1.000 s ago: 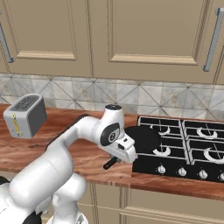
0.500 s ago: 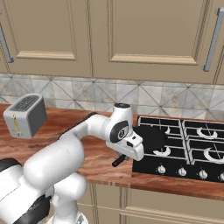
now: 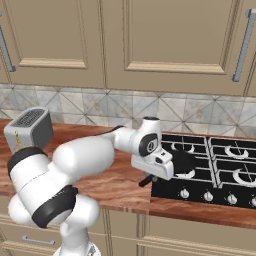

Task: Place both pans onto different burners. Then place the lemon and the fish on different pans.

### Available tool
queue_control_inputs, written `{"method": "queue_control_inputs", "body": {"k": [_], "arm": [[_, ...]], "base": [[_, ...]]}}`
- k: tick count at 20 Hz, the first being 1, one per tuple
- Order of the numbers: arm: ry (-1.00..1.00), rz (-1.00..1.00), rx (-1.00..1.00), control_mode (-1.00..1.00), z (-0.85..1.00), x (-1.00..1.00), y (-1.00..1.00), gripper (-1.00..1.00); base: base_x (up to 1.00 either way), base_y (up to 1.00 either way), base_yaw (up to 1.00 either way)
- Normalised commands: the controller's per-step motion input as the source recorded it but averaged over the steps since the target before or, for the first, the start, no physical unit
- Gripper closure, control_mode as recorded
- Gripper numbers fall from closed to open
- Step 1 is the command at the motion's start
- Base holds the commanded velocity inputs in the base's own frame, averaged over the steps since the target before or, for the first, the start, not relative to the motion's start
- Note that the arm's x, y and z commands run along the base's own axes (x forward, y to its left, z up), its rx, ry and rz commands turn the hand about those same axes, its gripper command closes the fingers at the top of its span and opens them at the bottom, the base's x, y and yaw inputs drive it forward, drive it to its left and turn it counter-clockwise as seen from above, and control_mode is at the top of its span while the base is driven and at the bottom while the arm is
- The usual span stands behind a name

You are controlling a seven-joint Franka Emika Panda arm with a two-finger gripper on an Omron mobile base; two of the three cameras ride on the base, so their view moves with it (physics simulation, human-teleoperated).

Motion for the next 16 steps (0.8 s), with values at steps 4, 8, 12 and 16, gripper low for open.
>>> {"method": "queue_control_inputs", "body": {"k": [4,8,12,16], "arm": [[0.06,0.00,0.02,-1.00,-0.14,0.29,-0.29,1.00],[0.04,0.00,0.02,-1.00,-0.14,0.23,-0.29,1.00],[0.04,0.00,0.03,-1.00,-0.24,0.25,-0.26,1.00],[0.03,0.00,0.04,-1.00,-0.33,0.14,-0.16,1.00]], "base": [[0.00,0.00,0.00],[0.00,0.00,0.00],[0.00,0.00,0.00],[0.00,0.00,0.00]]}}
